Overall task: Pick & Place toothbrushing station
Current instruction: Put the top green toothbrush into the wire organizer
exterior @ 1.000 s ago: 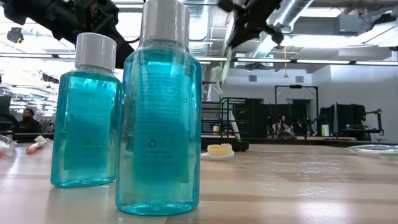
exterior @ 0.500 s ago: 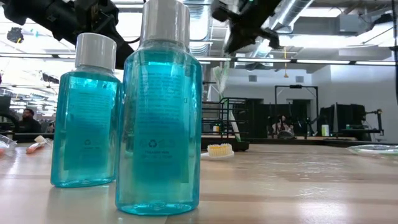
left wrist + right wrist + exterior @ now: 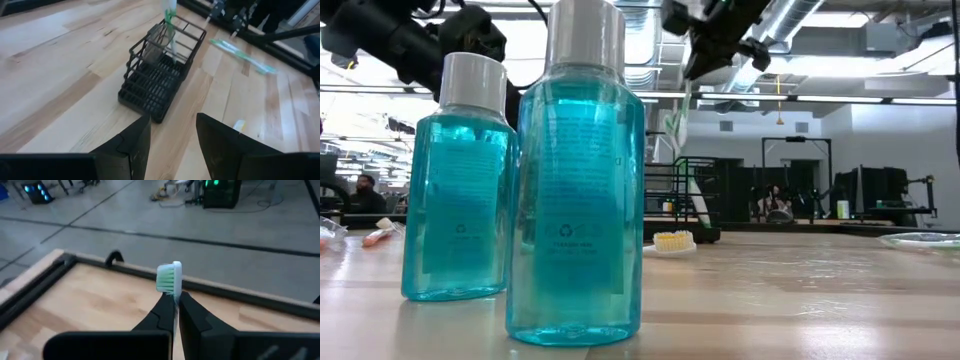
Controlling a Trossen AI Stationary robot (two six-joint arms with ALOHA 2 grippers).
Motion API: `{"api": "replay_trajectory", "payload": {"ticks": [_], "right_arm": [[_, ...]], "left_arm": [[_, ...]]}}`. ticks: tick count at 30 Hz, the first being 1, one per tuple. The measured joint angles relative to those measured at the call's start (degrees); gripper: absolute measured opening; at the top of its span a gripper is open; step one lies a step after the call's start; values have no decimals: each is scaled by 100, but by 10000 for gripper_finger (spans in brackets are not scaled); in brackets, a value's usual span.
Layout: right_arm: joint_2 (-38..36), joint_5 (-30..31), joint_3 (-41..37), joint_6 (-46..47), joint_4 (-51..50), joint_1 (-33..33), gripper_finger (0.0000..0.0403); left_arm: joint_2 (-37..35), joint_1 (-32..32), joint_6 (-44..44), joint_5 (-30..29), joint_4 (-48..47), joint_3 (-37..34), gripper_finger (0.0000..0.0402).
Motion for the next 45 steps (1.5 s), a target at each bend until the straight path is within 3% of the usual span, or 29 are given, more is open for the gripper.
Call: {"api": "replay_trajectory", "payload": {"ticks": [7,15,22,45], "right_arm": [[-282,-109,0,-169,-87,-92,0],[122,-163,-4,28,-57,149,0],[254,855,-5,-121,-83,330,0],[703,1270,7,221,82,854,0]], "left_arm": [[0,1,-4,-1,82,-2,154],[0,1,4,-108,107,-2,154],[0,2,150,-129,117,-2,154],[-2,1,754,-114,211,-2,154]]}}
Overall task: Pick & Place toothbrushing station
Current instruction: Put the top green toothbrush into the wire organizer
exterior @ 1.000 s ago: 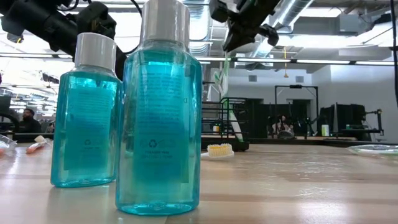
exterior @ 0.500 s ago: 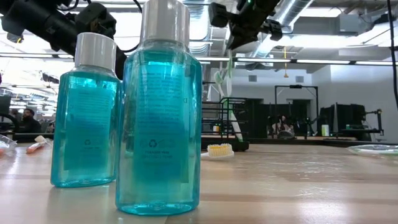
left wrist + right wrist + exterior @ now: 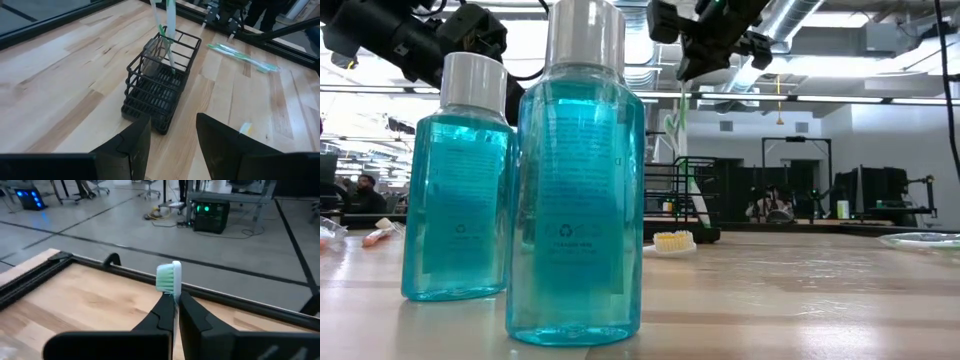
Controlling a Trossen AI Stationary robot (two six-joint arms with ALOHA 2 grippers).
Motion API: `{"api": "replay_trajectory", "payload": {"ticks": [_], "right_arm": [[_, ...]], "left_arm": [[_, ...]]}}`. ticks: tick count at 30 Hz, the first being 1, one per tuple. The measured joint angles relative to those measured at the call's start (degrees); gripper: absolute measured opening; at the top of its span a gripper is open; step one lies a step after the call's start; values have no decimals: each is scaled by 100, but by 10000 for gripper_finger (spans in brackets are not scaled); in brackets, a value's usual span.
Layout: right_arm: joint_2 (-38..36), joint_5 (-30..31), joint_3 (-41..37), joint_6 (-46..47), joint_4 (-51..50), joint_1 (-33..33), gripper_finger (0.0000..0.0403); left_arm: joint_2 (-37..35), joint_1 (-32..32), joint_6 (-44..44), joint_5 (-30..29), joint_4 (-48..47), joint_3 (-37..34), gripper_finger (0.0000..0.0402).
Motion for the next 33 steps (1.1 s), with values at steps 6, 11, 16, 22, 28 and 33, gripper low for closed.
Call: {"api": "replay_trajectory", "payload": {"ticks": [6,11,16,22,28,33], "right_arm": [[63,125,-9,76,-7,74,0],[55,279,-9,80,-9,189,0],[55,891,-9,80,-15,407,0],[217,1120,-8,146,-252,555,0],[668,1094,-9,780,-408,566,0],[1016,1135,-8,1250,-461,603,0]], "left_arm": [[0,0,127,0,4,0,154],[0,0,186,-2,29,0,154],[0,0,301,-28,40,0,154],[0,0,608,-153,88,0,154],[1,1,801,-268,125,0,154],[0,1,1068,-272,125,0,154]]}}
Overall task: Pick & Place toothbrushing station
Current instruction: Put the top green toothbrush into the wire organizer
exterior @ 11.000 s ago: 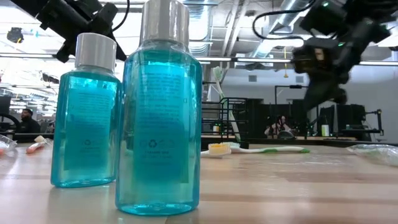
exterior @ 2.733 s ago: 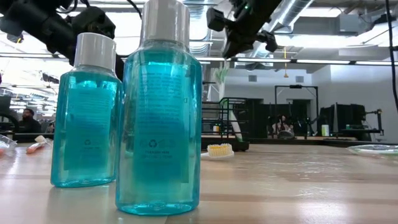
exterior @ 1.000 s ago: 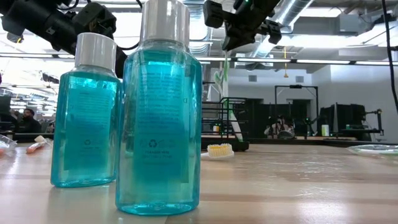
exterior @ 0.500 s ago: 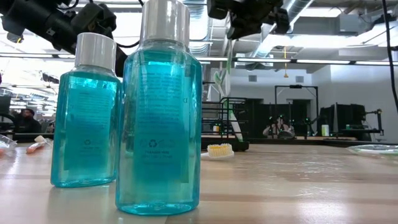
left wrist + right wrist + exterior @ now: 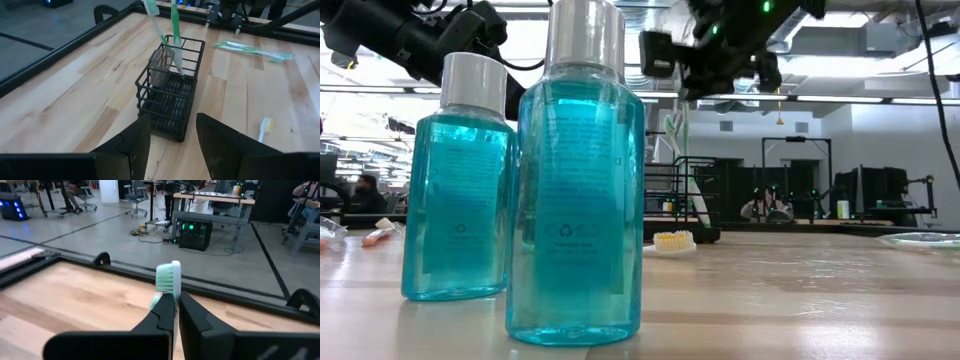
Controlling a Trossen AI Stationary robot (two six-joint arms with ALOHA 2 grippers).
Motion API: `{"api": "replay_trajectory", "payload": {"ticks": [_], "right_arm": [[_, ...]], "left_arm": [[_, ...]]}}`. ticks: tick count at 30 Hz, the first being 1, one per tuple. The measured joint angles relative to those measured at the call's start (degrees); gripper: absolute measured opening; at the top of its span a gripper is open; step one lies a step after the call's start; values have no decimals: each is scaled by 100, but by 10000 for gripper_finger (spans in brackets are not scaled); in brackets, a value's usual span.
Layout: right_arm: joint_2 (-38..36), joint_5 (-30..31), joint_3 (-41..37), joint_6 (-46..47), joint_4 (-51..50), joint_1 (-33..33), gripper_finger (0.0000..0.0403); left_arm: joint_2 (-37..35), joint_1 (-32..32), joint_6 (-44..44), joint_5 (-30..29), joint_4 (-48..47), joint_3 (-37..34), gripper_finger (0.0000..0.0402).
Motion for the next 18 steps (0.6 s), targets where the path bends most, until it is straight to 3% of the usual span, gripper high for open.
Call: {"api": "replay_trajectory", "payload": {"ticks": [18], "right_arm": [[424,254,-15,695,-259,30,0]], "left_arm": [[2,25,428,-96,9,0,154]]}}
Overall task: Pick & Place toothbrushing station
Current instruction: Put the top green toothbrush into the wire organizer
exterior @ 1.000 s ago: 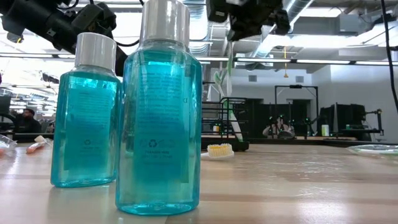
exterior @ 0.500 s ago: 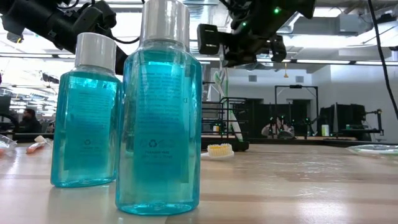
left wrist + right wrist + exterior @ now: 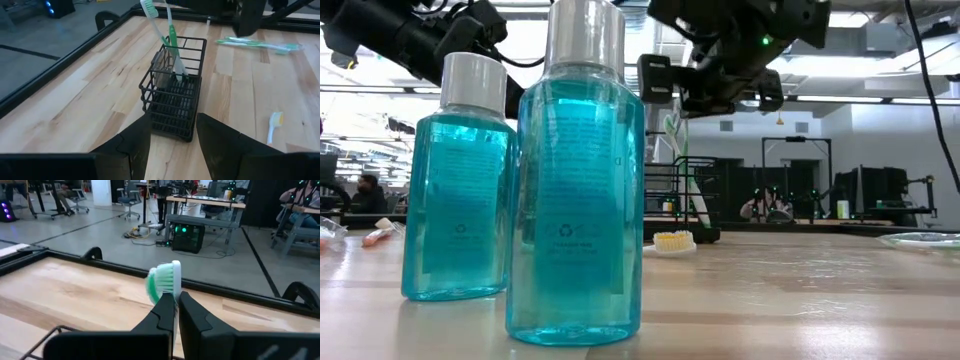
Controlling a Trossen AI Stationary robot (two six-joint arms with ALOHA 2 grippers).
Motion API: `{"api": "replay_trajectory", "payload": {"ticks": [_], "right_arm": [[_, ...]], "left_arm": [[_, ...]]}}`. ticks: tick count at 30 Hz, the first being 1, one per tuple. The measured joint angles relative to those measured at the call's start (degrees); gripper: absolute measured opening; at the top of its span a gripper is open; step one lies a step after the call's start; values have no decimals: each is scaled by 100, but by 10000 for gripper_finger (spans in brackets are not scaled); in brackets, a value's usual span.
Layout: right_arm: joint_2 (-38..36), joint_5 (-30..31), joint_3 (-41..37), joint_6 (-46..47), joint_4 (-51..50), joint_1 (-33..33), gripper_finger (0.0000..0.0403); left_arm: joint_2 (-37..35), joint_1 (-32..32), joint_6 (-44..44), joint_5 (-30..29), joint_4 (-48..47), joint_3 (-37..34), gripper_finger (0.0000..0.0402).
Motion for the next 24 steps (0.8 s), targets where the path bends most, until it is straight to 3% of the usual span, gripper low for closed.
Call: {"api": "replay_trajectory", "payload": {"ticks": [11,19,24], "right_arm": [[-30,21,13,-15,-71,0,6],[-60,-332,13,-64,-75,-93,99],[-139,-144,6,-88,-132,-94,153]], "left_arm": [[0,0,0,-14,1,0,154],[0,0,-35,-17,-5,0,168],[0,0,-40,-19,-18,0,170]]}}
